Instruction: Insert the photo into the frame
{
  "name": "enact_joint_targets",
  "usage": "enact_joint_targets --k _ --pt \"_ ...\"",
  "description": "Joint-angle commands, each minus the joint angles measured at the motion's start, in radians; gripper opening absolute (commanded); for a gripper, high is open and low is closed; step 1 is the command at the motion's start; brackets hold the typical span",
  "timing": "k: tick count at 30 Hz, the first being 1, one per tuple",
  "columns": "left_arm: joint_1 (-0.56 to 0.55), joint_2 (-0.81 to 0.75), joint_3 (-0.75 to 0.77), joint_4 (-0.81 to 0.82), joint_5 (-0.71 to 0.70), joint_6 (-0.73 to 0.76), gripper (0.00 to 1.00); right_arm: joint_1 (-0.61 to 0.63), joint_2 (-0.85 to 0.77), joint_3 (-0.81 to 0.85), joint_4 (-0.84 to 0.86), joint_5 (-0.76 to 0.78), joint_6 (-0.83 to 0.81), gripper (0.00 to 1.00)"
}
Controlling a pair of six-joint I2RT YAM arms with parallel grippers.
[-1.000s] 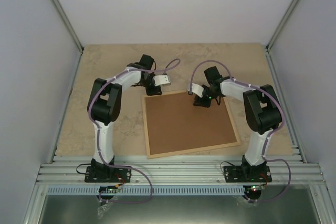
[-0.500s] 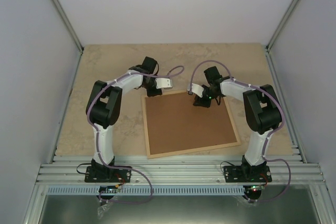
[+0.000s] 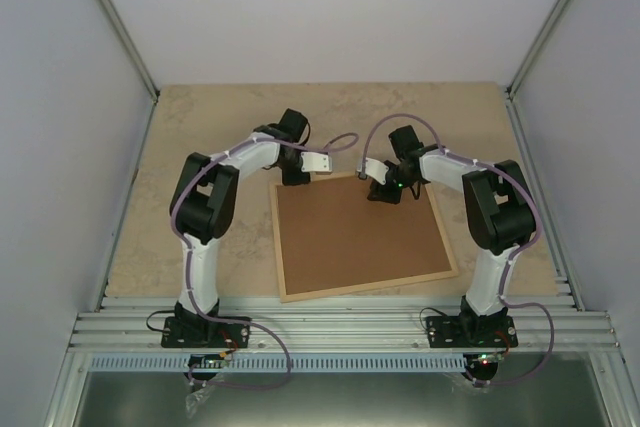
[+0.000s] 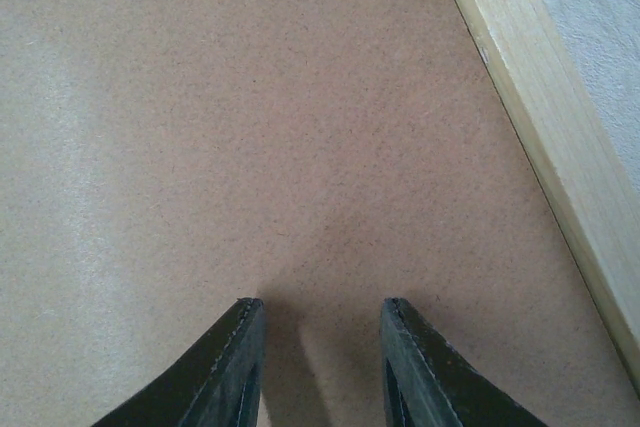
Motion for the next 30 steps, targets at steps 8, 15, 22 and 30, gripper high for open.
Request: enact_joint_targets --k 8,15,22,30 --pt "0.023 0.056 0.19 -0.286 0.229 -0.081 0.42 -0.014 0.048 -0.015 0.014 0.067 -0.021 0.34" --pt "0.046 0.051 0.168 -0.184 0.147 -0.126 0.4 -0.014 0.044 -0.016 0.015 0.065 -0.015 0.34" --pt "0.046 0.07 0.146 -0.142 0.089 -0.124 0.4 -0.014 0.044 -0.014 0.016 0.064 -0.008 0.34" --pt "0.046 0.077 0.096 -0.127 0.078 -0.103 0.4 -0.014 0.043 -0.016 0.016 0.069 -0.006 0.34"
